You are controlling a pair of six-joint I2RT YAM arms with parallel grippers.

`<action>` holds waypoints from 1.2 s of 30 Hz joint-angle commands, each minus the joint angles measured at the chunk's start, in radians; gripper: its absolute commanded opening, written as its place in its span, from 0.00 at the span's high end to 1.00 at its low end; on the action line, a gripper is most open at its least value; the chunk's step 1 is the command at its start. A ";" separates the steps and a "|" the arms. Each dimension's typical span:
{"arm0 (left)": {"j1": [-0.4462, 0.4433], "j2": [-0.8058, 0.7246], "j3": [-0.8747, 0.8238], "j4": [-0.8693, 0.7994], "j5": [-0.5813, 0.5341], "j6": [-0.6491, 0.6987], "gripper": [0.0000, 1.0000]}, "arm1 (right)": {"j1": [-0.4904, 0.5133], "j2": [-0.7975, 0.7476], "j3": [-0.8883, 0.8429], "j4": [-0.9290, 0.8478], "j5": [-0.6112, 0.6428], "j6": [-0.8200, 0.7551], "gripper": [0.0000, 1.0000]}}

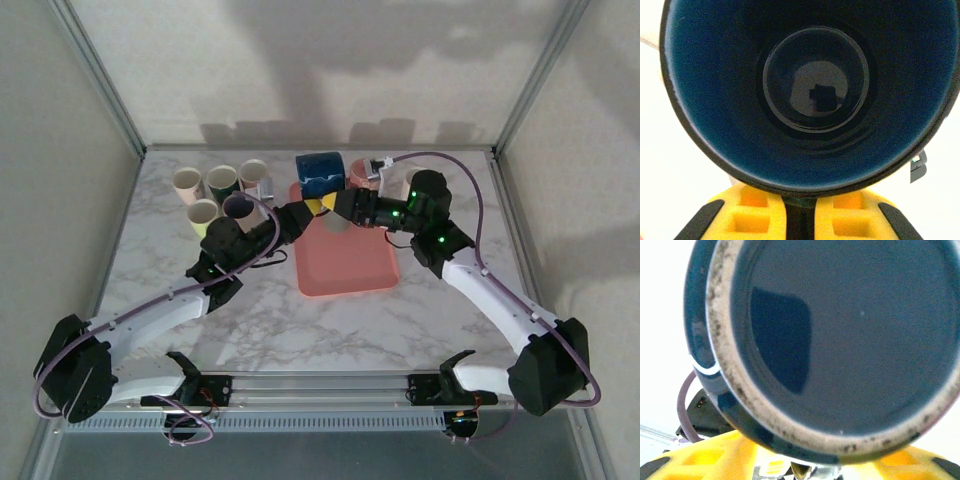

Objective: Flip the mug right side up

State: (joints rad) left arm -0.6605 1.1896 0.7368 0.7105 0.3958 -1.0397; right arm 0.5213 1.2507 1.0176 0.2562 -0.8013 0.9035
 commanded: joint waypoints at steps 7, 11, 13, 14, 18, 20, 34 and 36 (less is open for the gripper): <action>-0.007 -0.154 0.052 -0.108 -0.091 0.175 1.00 | -0.041 -0.094 0.103 -0.443 0.087 -0.351 0.45; -0.006 -0.187 0.063 -0.201 -0.116 0.215 1.00 | -0.065 -0.119 0.123 -0.567 0.153 -0.445 0.45; -0.006 -0.202 0.074 -0.262 -0.138 0.239 1.00 | -0.073 -0.132 0.131 -0.619 0.187 -0.485 0.45; -0.007 -0.209 0.082 -0.304 -0.150 0.255 1.00 | -0.076 -0.137 0.135 -0.643 0.210 -0.504 0.45; -0.006 -0.230 0.136 -0.511 -0.216 0.329 1.00 | -0.078 -0.145 0.155 -0.737 0.297 -0.568 0.45; -0.007 -0.226 0.182 -0.644 -0.271 0.365 1.00 | -0.078 -0.140 0.167 -0.781 0.346 -0.591 0.45; -0.007 -0.064 0.429 -1.277 -0.515 0.463 1.00 | -0.079 -0.083 0.214 -0.884 0.426 -0.661 0.45; -0.008 -0.042 0.429 -1.295 -0.533 0.467 1.00 | -0.079 -0.075 0.219 -0.888 0.428 -0.666 0.45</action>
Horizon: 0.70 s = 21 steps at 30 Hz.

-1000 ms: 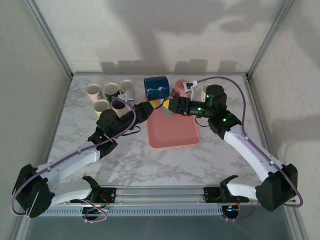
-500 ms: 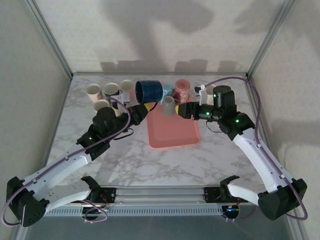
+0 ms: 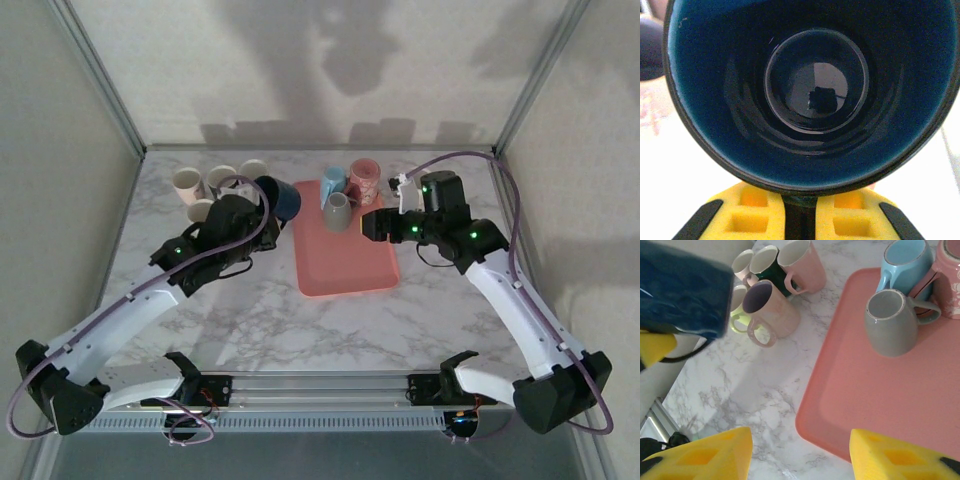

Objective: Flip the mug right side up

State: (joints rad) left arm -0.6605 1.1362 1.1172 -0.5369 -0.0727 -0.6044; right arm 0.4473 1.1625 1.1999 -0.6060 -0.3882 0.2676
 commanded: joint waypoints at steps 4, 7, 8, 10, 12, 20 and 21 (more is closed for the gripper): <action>-0.008 0.071 0.054 -0.076 -0.102 0.050 1.00 | -0.004 0.022 0.044 -0.042 0.022 -0.046 0.45; -0.007 0.118 0.070 -0.100 -0.150 0.057 1.00 | -0.005 0.020 0.040 -0.052 0.029 -0.057 0.45; -0.006 0.129 0.071 -0.097 -0.153 0.066 1.00 | -0.005 0.020 0.036 -0.054 0.030 -0.059 0.45; -0.007 0.157 0.073 -0.088 -0.152 0.086 1.00 | -0.004 0.020 0.028 -0.055 0.031 -0.061 0.45; -0.007 0.187 0.075 -0.086 -0.163 0.100 1.00 | -0.005 0.023 0.020 -0.056 0.033 -0.065 0.45; -0.005 0.307 0.081 -0.093 -0.239 0.127 1.00 | -0.005 0.068 0.029 -0.088 0.015 -0.084 0.45; -0.005 0.319 0.082 -0.092 -0.242 0.130 1.00 | -0.005 0.076 0.032 -0.091 0.010 -0.085 0.45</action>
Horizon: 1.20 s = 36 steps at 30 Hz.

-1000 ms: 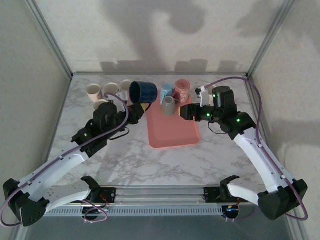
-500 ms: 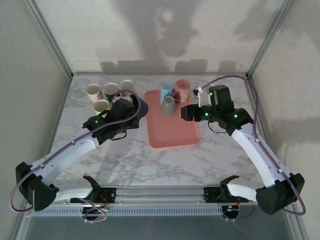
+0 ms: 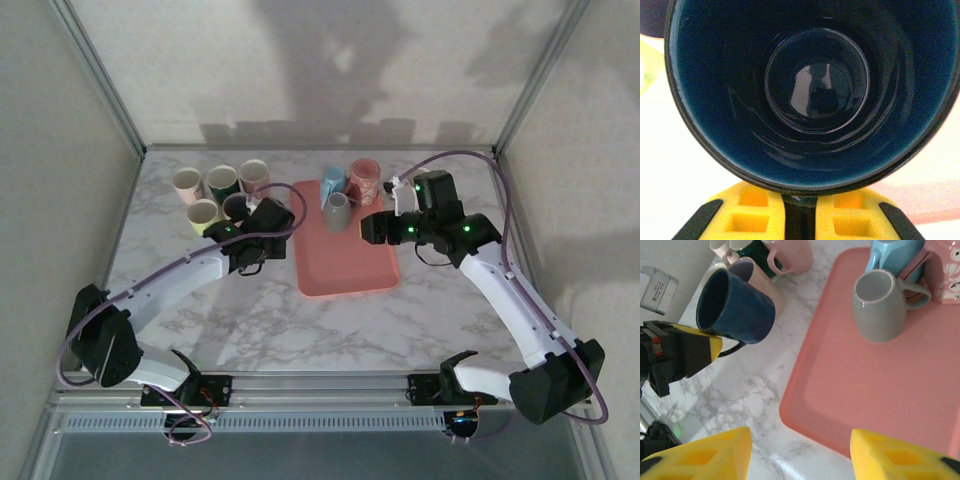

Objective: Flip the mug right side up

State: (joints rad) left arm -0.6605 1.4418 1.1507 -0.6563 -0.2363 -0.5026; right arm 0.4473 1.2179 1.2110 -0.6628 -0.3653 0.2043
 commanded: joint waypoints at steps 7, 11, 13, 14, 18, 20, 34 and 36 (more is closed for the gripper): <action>0.017 0.081 0.012 0.064 -0.075 0.076 1.00 | -0.005 0.100 0.060 -0.093 -0.024 -0.008 0.46; 0.030 0.088 -0.016 0.113 -0.086 0.107 1.00 | -0.005 0.168 0.109 -0.168 -0.017 0.001 0.46; 0.037 0.087 -0.030 0.136 -0.078 0.119 1.00 | -0.005 0.174 0.108 -0.166 -0.028 0.007 0.47; 0.042 0.088 -0.037 0.148 -0.077 0.127 1.00 | -0.005 0.174 0.107 -0.162 -0.029 0.007 0.47; 0.065 0.113 -0.056 0.163 -0.098 0.147 1.00 | -0.005 0.175 0.110 -0.156 -0.027 0.013 0.47; 0.074 0.124 -0.066 0.175 -0.094 0.154 1.00 | -0.005 0.179 0.115 -0.158 -0.026 0.014 0.47; 0.086 0.203 -0.075 0.226 -0.082 0.176 1.00 | -0.003 0.204 0.133 -0.156 -0.038 0.017 0.45; 0.086 0.213 -0.075 0.229 -0.080 0.179 1.00 | -0.004 0.204 0.133 -0.156 -0.038 0.018 0.44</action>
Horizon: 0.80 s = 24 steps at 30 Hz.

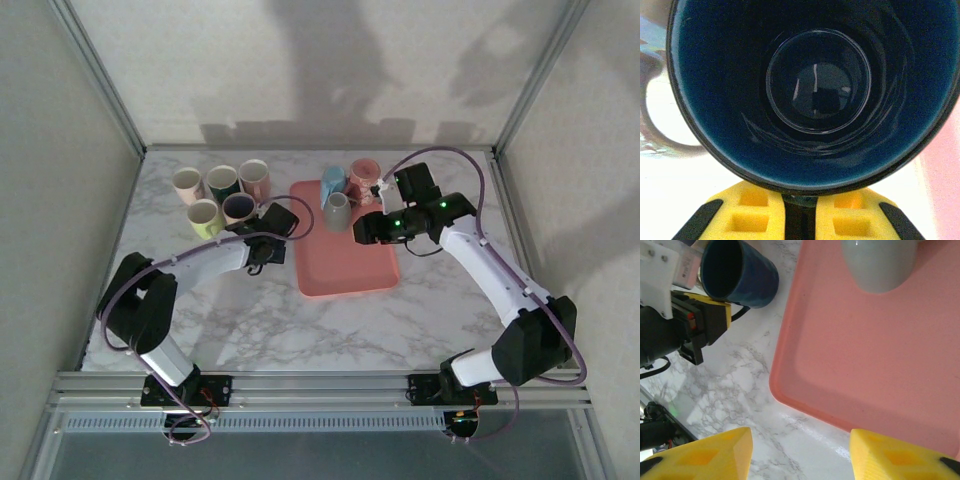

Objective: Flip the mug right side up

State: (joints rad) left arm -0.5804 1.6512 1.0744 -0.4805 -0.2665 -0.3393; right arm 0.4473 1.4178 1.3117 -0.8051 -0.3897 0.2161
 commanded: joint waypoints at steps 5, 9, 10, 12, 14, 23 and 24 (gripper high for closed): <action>0.007 0.022 -0.005 0.066 -0.047 0.017 1.00 | -0.003 0.007 0.035 -0.016 -0.016 0.005 0.42; 0.007 0.029 -0.010 0.067 -0.052 0.013 0.93 | -0.004 0.007 0.032 -0.013 -0.015 0.005 0.42; 0.007 0.029 -0.011 0.068 -0.051 0.011 0.88 | -0.004 0.007 0.032 -0.013 -0.013 0.005 0.42; 0.006 0.027 -0.017 0.072 -0.047 0.011 0.78 | -0.004 0.007 0.030 -0.014 -0.005 0.004 0.42; 0.006 0.021 -0.023 0.076 -0.042 0.011 0.70 | -0.004 0.006 0.028 -0.016 0.005 0.005 0.42; 0.005 -0.026 -0.033 0.044 -0.031 0.003 0.54 | -0.005 -0.012 0.029 -0.023 0.064 -0.021 0.38; 0.005 -0.041 -0.034 0.034 -0.029 0.002 0.53 | -0.005 -0.014 0.033 -0.027 0.088 -0.027 0.37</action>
State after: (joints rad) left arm -0.5804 1.6672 1.0462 -0.4213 -0.2749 -0.3351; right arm 0.4473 1.4185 1.3128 -0.8062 -0.3588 0.2157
